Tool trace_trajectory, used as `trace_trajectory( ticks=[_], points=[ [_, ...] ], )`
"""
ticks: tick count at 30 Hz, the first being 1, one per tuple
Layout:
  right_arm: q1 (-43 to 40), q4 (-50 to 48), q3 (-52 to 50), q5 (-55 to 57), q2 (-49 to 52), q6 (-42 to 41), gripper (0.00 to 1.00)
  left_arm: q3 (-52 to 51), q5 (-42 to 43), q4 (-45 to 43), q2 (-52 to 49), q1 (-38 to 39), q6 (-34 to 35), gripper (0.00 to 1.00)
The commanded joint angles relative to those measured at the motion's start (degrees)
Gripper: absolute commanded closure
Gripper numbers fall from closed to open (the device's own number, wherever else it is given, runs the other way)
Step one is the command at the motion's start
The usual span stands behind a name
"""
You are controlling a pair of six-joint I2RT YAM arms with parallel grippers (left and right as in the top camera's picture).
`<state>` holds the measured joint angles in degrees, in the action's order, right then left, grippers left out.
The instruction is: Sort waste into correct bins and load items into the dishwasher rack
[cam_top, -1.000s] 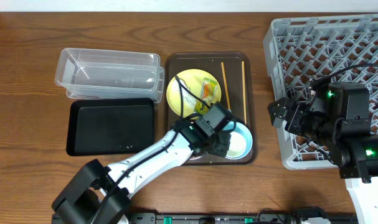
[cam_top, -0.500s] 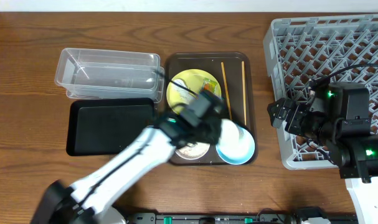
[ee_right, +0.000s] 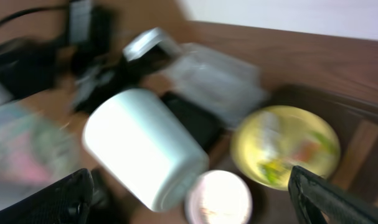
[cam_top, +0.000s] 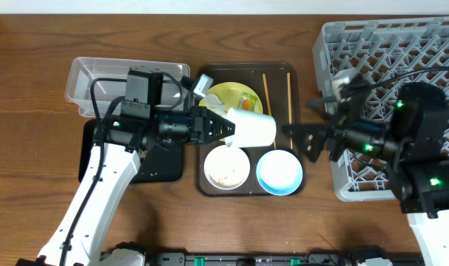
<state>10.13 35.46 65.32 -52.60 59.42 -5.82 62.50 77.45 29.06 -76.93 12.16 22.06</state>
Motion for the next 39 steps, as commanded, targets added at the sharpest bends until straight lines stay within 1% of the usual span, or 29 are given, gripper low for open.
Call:
trace_trajectory(
  ticks=[1, 5, 7, 8, 10, 14, 15, 16, 17, 18, 20, 25, 27, 29, 31, 33, 34, 35, 39],
  points=[
    [4.2, -0.85, 0.9, -7.72, 1.49, 3.8, 0.03, 0.79, 12.66, -1.31, 0.13, -0.35, -1.7, 0.94],
    [7.63, -2.62, 0.9, -7.72, 3.26, 3.78, 0.06, 0.79, 12.66, -1.31, 0.17, -0.35, -1.77, 0.94],
    [9.33, -3.78, 0.9, -7.65, 4.31, 3.78, 0.11, 0.79, 12.66, -1.31, 0.17, -0.35, -1.9, 0.94],
    [10.08, -4.87, 0.9, -7.65, 4.94, 3.76, 0.16, 0.79, 12.66, -1.31, 0.17, -0.35, -1.9, 0.94],
    [10.47, -6.23, 0.9, -7.63, 5.7, 3.48, 0.22, 0.79, 12.66, -1.31, 0.17, -0.35, -1.92, 0.94],
    [10.54, -7.82, 0.9, -7.69, 6.6, 2.69, 0.28, 0.79, 12.66, -1.31, 0.17, -0.35, -1.92, 0.94],
    [10.58, -7.76, 0.9, -7.89, 6.6, 2.64, 0.28, 0.79, 12.55, -1.31, 0.17, -0.35, -1.92, 0.94],
    [10.69, -7.52, 0.9, -8.11, 6.6, 2.69, 0.26, 0.79, 12.5, -1.33, 0.17, -0.35, -1.95, 0.94],
    [10.93, -7.15, 0.9, -8.11, 6.6, 2.69, 0.18, 0.79, 12.52, -1.55, 0.17, -0.35, -1.95, 0.94],
    [11.26, -6.69, 0.9, -8.02, 6.62, 2.73, 0.13, 0.79, 12.52, -1.79, 0.17, -0.35, -1.95, 0.94],
    [11.96, -6.12, 0.87, -7.17, 6.8, 2.93, 0.14, 0.79, 12.52, -2.43, 0.17, -0.35, -1.92, 0.94],
    [12.13, -6.21, 0.87, -6.78, 7.13, 2.93, 0.25, 0.79, 12.55, -2.56, 0.17, -0.35, -1.92, 0.94],
    [12.11, -6.38, 0.87, -6.8, 7.13, 2.93, 0.29, 0.74, 12.52, -2.56, 0.17, -0.31, -1.92, 0.94],
    [12.11, -6.34, 0.87, -6.8, 7.1, 2.93, 0.37, 0.74, 12.52, -2.56, 0.17, -0.31, -1.92, 0.93],
    [11.82, -6.08, 0.9, -6.78, 6.97, 2.93, 0.4, 0.74, 12.52, -2.56, 0.17, -0.31, -1.92, 0.84],
    [10.84, -5.66, 0.9, -6.75, 6.69, 2.91, 0.43, 0.74, 12.52, -2.56, 0.17, -0.31, -1.92, 0.62],
    [9.92, -5.11, 0.9, -6.12, 6.43, 2.75, 0.46, 0.74, 12.52, -2.56, 0.17, -0.31, -1.92, 0.53],
    [8.76, -4.09, 0.9, -4.55, 6.08, 2.03, 0.47, 0.74, 12.52, -2.56, 0.17, -0.31, -1.92, 0.49],
    [1.62, 2.49, 0.9, 4.7, 3.82, -3.26, 0.47, 0.74, 12.52, -2.56, 0.17, -0.31, -1.92, 0.4]
  ],
)
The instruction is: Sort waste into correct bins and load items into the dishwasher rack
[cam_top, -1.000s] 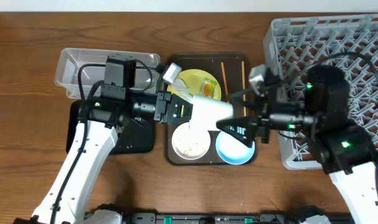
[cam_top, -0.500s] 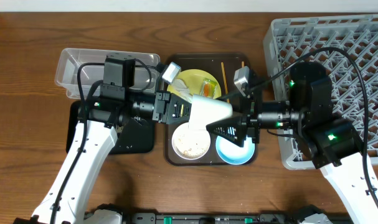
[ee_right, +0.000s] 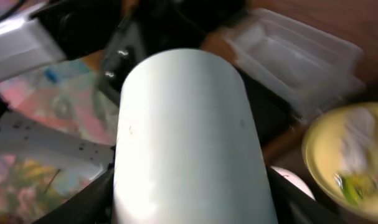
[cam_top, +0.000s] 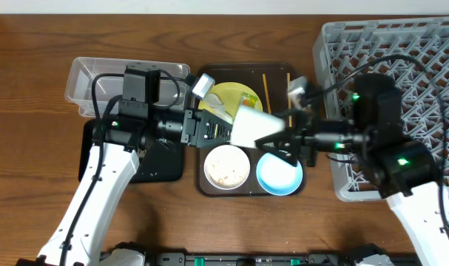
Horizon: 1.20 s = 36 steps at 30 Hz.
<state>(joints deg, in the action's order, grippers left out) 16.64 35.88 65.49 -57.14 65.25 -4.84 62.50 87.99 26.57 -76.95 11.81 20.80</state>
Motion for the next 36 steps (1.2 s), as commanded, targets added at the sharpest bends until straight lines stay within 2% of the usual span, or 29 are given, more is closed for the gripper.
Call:
trace_trajectory(
  ticks=[1, 10, 12, 19, 27, 29, 30, 31, 32, 36],
  points=[
    [-6.86, 3.96, 0.72, 12.09, -2.6, -5.51, 0.47, 0.74, 1.99, -0.07, 0.2, 0.04, -0.66, 0.39],
    [-25.24, 24.26, 0.72, 53.94, -4.57, -18.95, 0.46, 0.74, 0.81, -0.04, 0.2, 0.04, -0.66, 0.36],
    [-26.95, 26.62, 0.72, 58.6, -3.34, -20.57, 0.46, 0.74, -0.2, 0.13, 0.2, 0.04, -0.63, 0.36],
    [-27.21, 30.01, 0.7, 59.04, 6.1, -20.68, 0.44, 0.72, -0.81, 0.22, 0.17, 0.07, -0.63, 0.36],
    [-27.21, 27.19, 0.72, 54.16, 16.65, -20.59, 0.39, 0.72, -1.09, 0.35, 0.17, 0.15, -0.63, 0.36],
    [-27.23, 26.91, 0.72, 52.87, 17.81, -20.63, 0.33, 0.72, -1.68, 0.37, 0.17, 0.15, -0.63, 0.36],
    [-27.23, 27.1, 0.72, 52.09, 18.14, -20.63, 0.27, 0.72, -1.68, 0.37, 0.17, 0.15, -0.63, 0.36],
    [-27.23, 27.43, 0.72, 50.82, 18.27, -20.76, 0.17, 0.72, -1.68, 0.37, 0.17, 0.15, -0.63, 0.36],
    [-27.23, 27.63, 0.74, 49.92, 18.25, -21.38, 0.01, 0.72, -1.68, 0.37, 0.17, 0.15, -0.63, 0.36],
    [-27.23, 27.89, 1.84, 44.7, 17.42, -22.14, 0.01, 0.72, -3.06, 0.37, 0.17, 0.15, -0.63, 0.36]
  ],
)
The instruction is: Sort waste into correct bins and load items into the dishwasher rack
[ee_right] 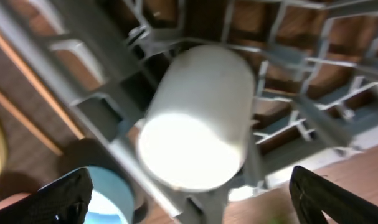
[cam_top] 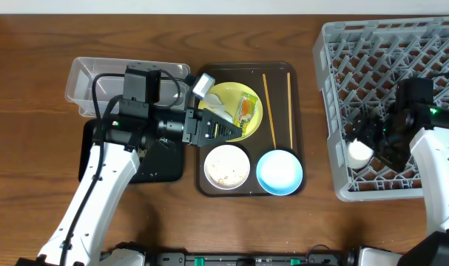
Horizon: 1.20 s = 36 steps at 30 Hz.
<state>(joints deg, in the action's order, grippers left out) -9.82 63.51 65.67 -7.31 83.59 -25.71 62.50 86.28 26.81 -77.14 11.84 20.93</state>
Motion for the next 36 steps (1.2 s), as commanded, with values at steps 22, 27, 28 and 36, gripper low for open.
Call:
trace_trajectory(
  ticks=[22, 27, 28, 36],
  points=[
    [2.99, -2.82, 2.99, -24.26, -12.83, 8.66, 0.01, 0.74, -80.37, 7.17, -15.67, 29.77, 10.29, 0.51],
    [5.05, -2.89, 2.99, -24.22, -12.83, 8.66, 0.01, 0.74, -80.35, 2.78, -20.52, 29.77, 14.93, 0.55],
    [5.38, -2.89, 2.99, -24.22, -12.83, 8.66, 0.01, 0.74, -80.35, 2.64, -21.29, 29.77, 15.5, 0.57],
    [6.16, -3.04, 2.99, -24.22, -12.83, 8.61, 0.01, 0.74, -79.89, 2.67, -26.29, 31.26, 15.5, 0.78]
  ],
)
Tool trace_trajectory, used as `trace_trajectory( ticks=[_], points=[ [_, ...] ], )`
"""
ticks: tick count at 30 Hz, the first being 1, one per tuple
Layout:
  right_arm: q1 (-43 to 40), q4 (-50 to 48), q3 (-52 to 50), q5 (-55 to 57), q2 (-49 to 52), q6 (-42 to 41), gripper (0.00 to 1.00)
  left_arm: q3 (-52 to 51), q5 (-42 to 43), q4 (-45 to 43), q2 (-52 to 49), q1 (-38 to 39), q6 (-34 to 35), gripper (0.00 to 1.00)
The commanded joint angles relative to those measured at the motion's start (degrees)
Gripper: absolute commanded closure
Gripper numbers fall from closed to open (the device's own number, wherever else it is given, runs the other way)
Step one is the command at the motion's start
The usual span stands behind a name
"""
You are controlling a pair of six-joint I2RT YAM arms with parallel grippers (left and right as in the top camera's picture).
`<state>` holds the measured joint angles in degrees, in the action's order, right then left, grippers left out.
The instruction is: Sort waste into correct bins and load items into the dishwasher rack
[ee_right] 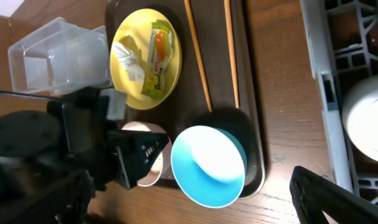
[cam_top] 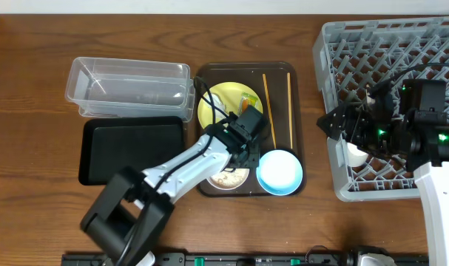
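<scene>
A white cup (cam_top: 355,154) lies in the grey dishwasher rack (cam_top: 394,44), near its front left corner, and shows again as the cup (ee_right: 366,121) in the right wrist view. My right gripper (cam_top: 330,122) hangs open and empty by the rack's left edge. On the dark tray (cam_top: 246,66) are a yellow plate (ee_right: 145,37) with a wrapper (ee_right: 157,59) and tissue (ee_right: 131,62), two chopsticks (ee_right: 198,56), a blue bowl (ee_right: 207,165) and a white bowl (cam_top: 228,177). My left gripper (cam_top: 248,140) hovers over the white bowl, half hiding it.
A clear plastic bin (cam_top: 128,85) stands at the back left, with a black bin (cam_top: 128,151) in front of it. Bare wood lies between the tray and the rack. The rack fills the right side.
My left gripper has shifted from over the yellow plate to above the white bowl. The right gripper has drawn left from above the cup to the rack's left edge. The cup stays in the rack.
My left gripper held the white cup over the tray while the right one waited open nearby. Then the right gripper was shut on the cup. Later the cup lay in the rack with the right gripper open above it; now that gripper is off to the side.
</scene>
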<state>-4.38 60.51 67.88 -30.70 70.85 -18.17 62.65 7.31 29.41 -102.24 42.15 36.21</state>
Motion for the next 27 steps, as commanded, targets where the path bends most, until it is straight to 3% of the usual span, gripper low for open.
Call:
trace_trajectory(
  ticks=[1, 4, 12, 17, 23, 27],
  points=[
    [0.72, -0.04, 0.79, -0.83, -0.09, 1.07, 0.01, 0.59, -0.94, 0.28, -1.2, 1.16, 0.07, 0.81],
    [0.72, -0.04, 0.79, -0.83, -0.09, 1.07, 0.01, 0.59, -0.9, 0.39, -0.87, 1.57, -0.09, 0.94],
    [0.72, -0.04, 0.79, -0.81, -0.09, 1.09, 0.01, 2.89, -0.74, 7.34, 3.76, 1.51, 0.0, 0.94],
    [0.72, -0.07, 0.79, -0.81, -0.09, 1.07, 0.01, 6.01, 0.28, 13.64, 11.1, -1.6, -4.04, 0.93],
    [0.72, -0.02, 0.79, -0.83, -0.09, 1.07, 0.01, 6.21, 15.87, 17.35, 19.17, -15.98, -11.52, 0.94],
    [0.72, -0.04, 0.79, -0.83, -0.09, 1.07, 0.01, 5.95, 31.93, 19.5, 19.82, -29.22, -19.45, 0.94]
  ],
)
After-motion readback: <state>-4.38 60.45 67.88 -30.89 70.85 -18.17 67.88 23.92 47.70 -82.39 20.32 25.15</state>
